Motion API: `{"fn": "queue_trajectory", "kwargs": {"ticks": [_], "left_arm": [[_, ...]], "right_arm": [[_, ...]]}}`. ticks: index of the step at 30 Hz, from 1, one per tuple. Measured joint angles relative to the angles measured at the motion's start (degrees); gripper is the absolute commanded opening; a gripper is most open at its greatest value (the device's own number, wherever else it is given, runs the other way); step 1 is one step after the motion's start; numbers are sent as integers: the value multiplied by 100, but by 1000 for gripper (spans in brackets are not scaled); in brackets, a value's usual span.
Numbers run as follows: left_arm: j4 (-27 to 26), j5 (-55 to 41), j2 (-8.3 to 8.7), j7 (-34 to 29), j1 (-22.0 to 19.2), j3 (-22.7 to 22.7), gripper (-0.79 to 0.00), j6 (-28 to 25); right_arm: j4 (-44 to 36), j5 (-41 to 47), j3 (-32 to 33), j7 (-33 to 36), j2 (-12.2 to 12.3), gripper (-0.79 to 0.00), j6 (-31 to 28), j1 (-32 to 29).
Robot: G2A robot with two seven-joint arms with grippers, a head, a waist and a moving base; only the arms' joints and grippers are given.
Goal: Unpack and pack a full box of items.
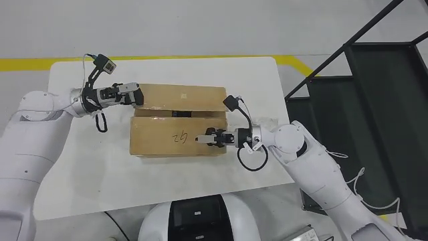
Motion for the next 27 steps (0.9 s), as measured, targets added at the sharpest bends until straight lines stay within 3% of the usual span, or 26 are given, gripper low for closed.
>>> {"fn": "queue_trajectory", "kwargs": {"ticks": [6, 14, 27], "left_arm": [[126, 217, 15, -160, -125, 221, 0, 164], [236, 240, 20, -369, -254, 524, 0, 370], [341, -206, 44, -745, -327, 496, 0, 749]], "right_arm": [[-151, -335, -40, -274, 2, 0, 354, -27], [-129, -235, -111, -320, -19, 0, 409, 43], [-128, -272, -155, -381, -22, 0, 513, 34]]}}
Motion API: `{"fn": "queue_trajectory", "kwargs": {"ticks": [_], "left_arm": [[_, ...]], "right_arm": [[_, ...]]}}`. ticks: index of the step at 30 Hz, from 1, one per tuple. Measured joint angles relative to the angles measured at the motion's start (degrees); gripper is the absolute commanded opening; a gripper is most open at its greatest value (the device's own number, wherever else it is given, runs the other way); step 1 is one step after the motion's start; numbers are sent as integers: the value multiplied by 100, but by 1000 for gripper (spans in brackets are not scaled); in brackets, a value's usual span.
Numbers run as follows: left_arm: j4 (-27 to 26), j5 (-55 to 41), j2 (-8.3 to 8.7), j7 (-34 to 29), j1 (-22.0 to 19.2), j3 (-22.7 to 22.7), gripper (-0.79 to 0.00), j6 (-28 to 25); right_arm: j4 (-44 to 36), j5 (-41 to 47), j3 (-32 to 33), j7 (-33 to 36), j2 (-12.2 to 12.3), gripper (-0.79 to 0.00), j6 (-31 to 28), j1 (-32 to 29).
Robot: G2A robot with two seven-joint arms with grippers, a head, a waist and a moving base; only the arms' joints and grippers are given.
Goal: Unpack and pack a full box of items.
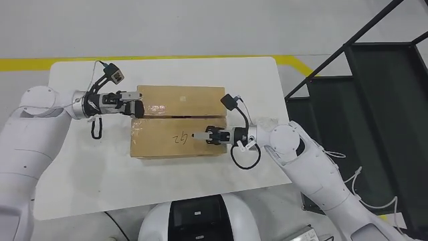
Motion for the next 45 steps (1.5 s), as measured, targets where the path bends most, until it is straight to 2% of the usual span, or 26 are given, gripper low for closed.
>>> {"fn": "queue_trajectory", "kwargs": {"ticks": [8, 13, 24, 34, 38, 45], "left_arm": [[74, -138, -40, -189, -31, 74, 0, 190], [111, 108, 5, -184, -73, 180, 0, 185], [35, 647, 65, 165, -17, 228, 0, -165], [40, 627, 69, 180, -71, 232, 0, -178], [32, 618, 69, 175, -69, 231, 0, -174], [33, 620, 69, 176, -69, 231, 0, -174]], "right_arm": [[31, -59, -24, -58, -3, 0, 105, 16], [38, -78, -14, -102, -3, 0, 135, 17], [-26, -78, 26, -132, 7, 0, 99, -24], [-246, -55, 277, -232, 58, 0, -1, -222], [-428, 19, 562, -338, 112, 0, -113, -475], [-851, 115, 1401, -746, 262, 0, -63, -1572]]}}
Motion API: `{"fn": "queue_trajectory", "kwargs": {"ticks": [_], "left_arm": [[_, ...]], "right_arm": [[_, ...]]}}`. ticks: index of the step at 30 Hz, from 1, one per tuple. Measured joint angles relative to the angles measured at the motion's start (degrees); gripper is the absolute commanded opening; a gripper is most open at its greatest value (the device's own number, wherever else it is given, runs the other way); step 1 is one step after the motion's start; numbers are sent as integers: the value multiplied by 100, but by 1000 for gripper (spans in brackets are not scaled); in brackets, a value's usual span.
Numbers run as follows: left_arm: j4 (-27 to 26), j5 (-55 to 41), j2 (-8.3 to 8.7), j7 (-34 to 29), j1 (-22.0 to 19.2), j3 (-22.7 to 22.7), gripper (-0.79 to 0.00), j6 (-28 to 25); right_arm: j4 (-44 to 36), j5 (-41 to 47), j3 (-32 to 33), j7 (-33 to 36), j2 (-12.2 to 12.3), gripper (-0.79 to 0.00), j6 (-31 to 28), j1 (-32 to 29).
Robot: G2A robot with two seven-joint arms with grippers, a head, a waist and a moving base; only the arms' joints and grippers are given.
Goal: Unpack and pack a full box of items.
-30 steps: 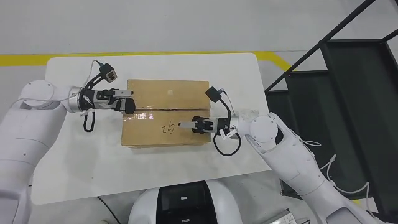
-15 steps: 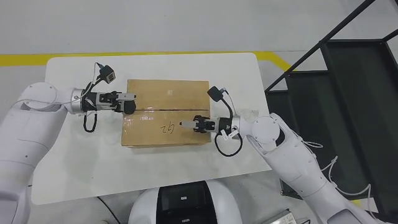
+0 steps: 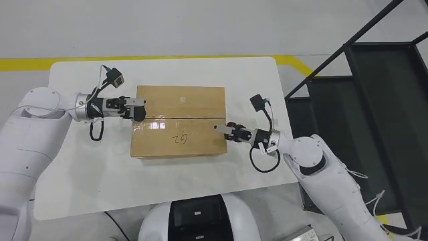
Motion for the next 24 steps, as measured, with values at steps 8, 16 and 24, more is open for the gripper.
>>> {"fn": "queue_trajectory", "kwargs": {"ticks": [8, 16, 24], "left_arm": [[0, 0, 0, 0, 0, 0, 0, 0], [0, 0, 0, 0, 0, 0, 0, 0], [0, 0, 0, 0, 0, 0, 0, 0]], "right_arm": [[-193, -37, 593, -352, 84, 0, 318, -987], [701, 602, 230, -705, -20, 0, -83, -901], [2070, 1349, -438, -1250, -247, 0, -1053, -295]]}}
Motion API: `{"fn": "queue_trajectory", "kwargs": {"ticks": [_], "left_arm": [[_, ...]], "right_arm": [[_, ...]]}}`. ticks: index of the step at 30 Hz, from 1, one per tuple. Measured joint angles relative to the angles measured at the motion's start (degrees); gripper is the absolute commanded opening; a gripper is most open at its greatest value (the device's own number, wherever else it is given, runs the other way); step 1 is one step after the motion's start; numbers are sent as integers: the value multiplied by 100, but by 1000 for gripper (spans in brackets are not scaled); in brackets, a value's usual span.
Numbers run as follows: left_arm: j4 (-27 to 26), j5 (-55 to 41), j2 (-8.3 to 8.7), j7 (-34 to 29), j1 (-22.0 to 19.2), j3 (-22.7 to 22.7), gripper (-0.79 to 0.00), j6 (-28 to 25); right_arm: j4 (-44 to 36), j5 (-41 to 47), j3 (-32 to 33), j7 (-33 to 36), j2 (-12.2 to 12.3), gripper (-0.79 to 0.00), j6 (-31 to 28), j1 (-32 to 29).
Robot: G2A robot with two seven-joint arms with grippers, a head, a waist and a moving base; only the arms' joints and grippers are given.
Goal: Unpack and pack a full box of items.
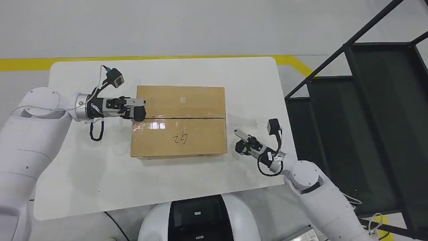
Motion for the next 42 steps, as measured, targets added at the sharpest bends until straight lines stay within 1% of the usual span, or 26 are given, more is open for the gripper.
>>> {"fn": "queue_trajectory", "kwargs": {"ticks": [5, 9, 15, 21, 27, 30, 36, 42], "left_arm": [[0, 0, 0, 0, 0, 0, 0, 0], [0, 0, 0, 0, 0, 0, 0, 0], [0, 0, 0, 0, 0, 0, 0, 0], [0, 0, 0, 0, 0, 0, 0, 0], [0, 0, 0, 0, 0, 0, 0, 0], [0, 0, 0, 0, 0, 0, 0, 0], [0, 0, 0, 0, 0, 0, 0, 0], [0, 0, 0, 0, 0, 0, 0, 0]], "right_arm": [[858, 495, -328, -357, -170, 0, -710, 373], [1496, 1005, -702, -337, -343, 0, -1083, 766], [2148, 1296, -1132, -423, -583, 0, -1483, 1352], [2602, 1367, -1273, -583, -745, 0, -2052, 1719], [2687, 1435, -1184, -561, -799, 0, -2969, 1678], [2553, 1470, -1091, -461, -787, 0, -3215, 1576], [1999, 1327, -834, -366, -726, 0, -3382, 1338], [1488, 989, -665, -431, -698, 0, -3245, 1241]]}}
